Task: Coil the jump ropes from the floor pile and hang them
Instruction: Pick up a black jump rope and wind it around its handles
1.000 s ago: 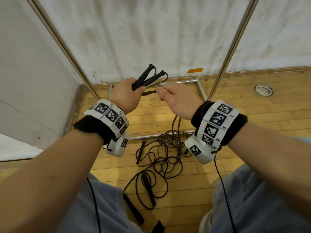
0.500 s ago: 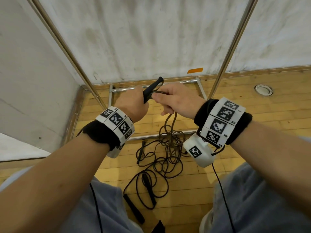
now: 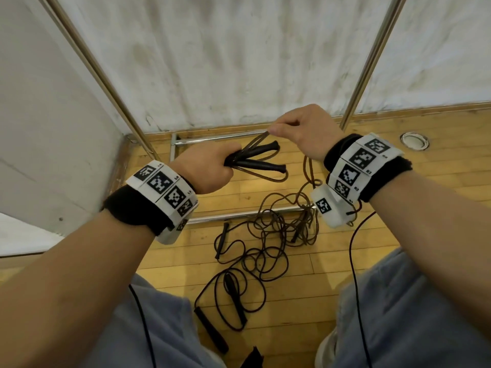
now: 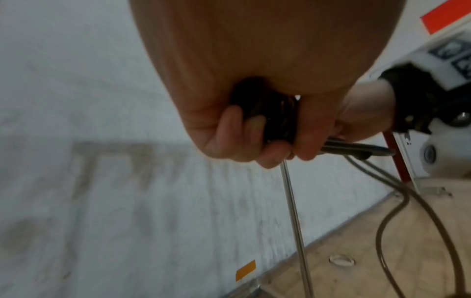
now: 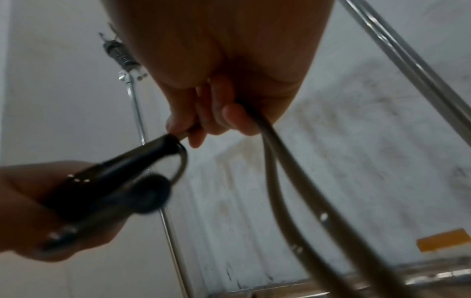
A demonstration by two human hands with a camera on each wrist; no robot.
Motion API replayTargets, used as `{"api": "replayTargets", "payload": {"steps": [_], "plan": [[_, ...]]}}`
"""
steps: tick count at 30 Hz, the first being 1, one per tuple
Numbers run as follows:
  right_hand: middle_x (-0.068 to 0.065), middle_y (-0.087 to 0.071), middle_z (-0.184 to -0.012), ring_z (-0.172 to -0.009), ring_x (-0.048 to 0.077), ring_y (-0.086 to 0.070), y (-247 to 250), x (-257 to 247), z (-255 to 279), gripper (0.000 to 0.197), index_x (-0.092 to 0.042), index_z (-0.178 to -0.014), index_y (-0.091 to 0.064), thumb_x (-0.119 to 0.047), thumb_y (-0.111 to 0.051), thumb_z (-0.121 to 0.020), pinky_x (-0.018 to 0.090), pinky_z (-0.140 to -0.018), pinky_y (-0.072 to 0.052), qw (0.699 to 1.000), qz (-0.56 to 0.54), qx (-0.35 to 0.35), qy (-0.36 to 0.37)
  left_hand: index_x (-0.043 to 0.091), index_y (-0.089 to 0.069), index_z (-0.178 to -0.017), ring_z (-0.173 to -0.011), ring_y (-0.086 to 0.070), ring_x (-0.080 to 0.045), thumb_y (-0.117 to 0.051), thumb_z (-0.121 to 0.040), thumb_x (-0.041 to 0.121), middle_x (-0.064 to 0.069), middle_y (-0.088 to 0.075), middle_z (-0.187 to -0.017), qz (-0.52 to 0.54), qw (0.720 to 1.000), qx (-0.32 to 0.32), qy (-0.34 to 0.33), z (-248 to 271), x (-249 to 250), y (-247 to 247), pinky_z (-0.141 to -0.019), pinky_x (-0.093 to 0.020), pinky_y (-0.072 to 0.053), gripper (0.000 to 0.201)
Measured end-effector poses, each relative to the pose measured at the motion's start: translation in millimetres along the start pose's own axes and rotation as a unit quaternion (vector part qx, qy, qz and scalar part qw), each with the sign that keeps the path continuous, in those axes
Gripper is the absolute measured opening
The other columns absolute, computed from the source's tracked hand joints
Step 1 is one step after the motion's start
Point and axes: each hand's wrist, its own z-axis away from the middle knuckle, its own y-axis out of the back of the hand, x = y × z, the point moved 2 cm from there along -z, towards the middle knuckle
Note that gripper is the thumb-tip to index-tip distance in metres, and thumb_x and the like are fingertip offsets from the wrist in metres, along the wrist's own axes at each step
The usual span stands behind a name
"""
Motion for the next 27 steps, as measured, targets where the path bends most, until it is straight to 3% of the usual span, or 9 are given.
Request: {"api": "replayTargets", "payload": {"steps": [2,5,9,12,15,17,21,23,27], "plan": [[-0.002,-0.053,-0.053,-0.048,0.004,-0.043,0.6,1.9,-0.4,0.029,-0.011,-0.084,-0.074,-0.037,-0.062,-0.088,0.009,-0.05,-0.036,0.999,-0.039,-0.002,-0.005,0.017,-0.057,-0.097,-0.079,-0.056,-0.023,-0.057,-0.083,0.007,-0.003,-0.06,-0.082,0.05,0.998,-0.002,-0.025,6.1,6.1,8.7,-0.069,-0.038,-0.046,0.018],[-0.004,-0.04,-0.046,-0.039,0.005,-0.034,-3.0,2.9,-2.8,0.041,-0.003,-0.075,-0.069,-0.039,-0.057,-0.091,0.009,-0.045,-0.033,0.997,-0.066,-0.031,-0.025,0.011,-0.059,-0.098,-0.078,-0.053,-0.018,-0.062,-0.08,0.003,0.003,-0.056,-0.079,0.122,0.992,0.01,-0.04,12.5,14.8,15.9,-0.067,-0.035,-0.041,0.02],[-0.014,-0.056,-0.045,-0.042,-0.003,-0.048,-14.1,1.9,-4.7,0.029,-0.014,-0.069,-0.058,-0.015,-0.05,-0.096,0.013,-0.052,-0.039,0.97,-0.223,-0.069,-0.066,0.031,-0.055,-0.093,-0.071,-0.051,0.001,-0.064,-0.081,0.006,0.014,-0.054,-0.078,0.226,0.972,0.064,-0.033,15.2,20.2,22.0,-0.057,-0.009,-0.034,0.029],[-0.012,-0.049,-0.044,-0.036,0.002,-0.034,-26.3,-0.9,-1.8,0.038,-0.024,-0.063,-0.053,-0.036,-0.044,-0.098,0.014,-0.037,-0.028,0.968,-0.223,-0.093,-0.063,0.025,-0.04,-0.087,-0.058,-0.044,-0.003,-0.065,-0.085,0.012,0.006,-0.047,-0.074,0.288,0.95,0.119,-0.021,14.0,20.2,27.5,-0.053,-0.016,-0.033,0.028],[-0.011,-0.04,-0.045,-0.042,0.011,-0.031,-43.1,-3.8,3.0,0.056,-0.027,-0.048,-0.044,-0.054,-0.034,-0.095,0.023,-0.045,-0.028,0.974,-0.166,-0.132,-0.078,0.015,-0.033,-0.098,-0.052,-0.04,-0.009,-0.063,-0.088,0.013,-0.001,-0.046,-0.073,0.349,0.925,0.148,-0.01,10.1,19.0,30.7,-0.05,-0.023,-0.034,0.033],[-0.011,-0.037,-0.046,-0.046,0.013,-0.032,-53.9,-7.4,9.0,0.055,-0.027,-0.051,-0.041,-0.055,-0.03,-0.096,0.026,-0.049,-0.03,0.969,-0.174,-0.152,-0.091,0.016,-0.031,-0.102,-0.045,-0.038,-0.006,-0.062,-0.09,0.014,-0.002,-0.046,-0.069,0.363,0.917,0.164,0.006,6.6,16.4,31.1,-0.045,-0.022,-0.034,0.034],[-0.008,-0.035,-0.049,-0.042,0.01,-0.028,-63.6,-15.0,17.2,0.052,-0.019,-0.055,-0.038,-0.048,-0.032,-0.099,0.02,-0.042,-0.026,0.948,-0.241,-0.164,-0.126,0.018,-0.035,-0.103,-0.044,-0.041,-0.002,-0.059,-0.091,0.02,0.0,-0.05,-0.073,0.311,0.933,0.178,0.025,1.0,9.1,27.6,-0.043,-0.017,-0.036,0.027],[-0.006,-0.036,-0.053,-0.044,0.01,-0.029,-62.5,-18.4,19.4,0.051,-0.018,-0.059,-0.043,-0.047,-0.031,-0.099,0.023,-0.046,-0.026,0.96,-0.207,-0.152,-0.11,0.016,-0.04,-0.102,-0.054,-0.044,-0.007,-0.057,-0.091,0.019,0.004,-0.049,-0.075,0.273,0.942,0.194,0.035,-1.4,4.0,27.7,-0.05,-0.02,-0.037,0.021],[-0.01,-0.045,-0.066,-0.056,0.005,-0.039,-57.5,-22.4,22.6,0.024,-0.016,-0.09,-0.052,-0.039,-0.05,-0.094,0.022,-0.054,-0.03,0.995,-0.073,-0.064,-0.021,0.014,-0.045,-0.098,-0.059,-0.044,-0.01,-0.055,-0.091,0.017,0.007,-0.045,-0.071,0.22,0.952,0.207,0.059,-4.0,-3.4,28.6,-0.052,-0.021,-0.035,0.013]]}}
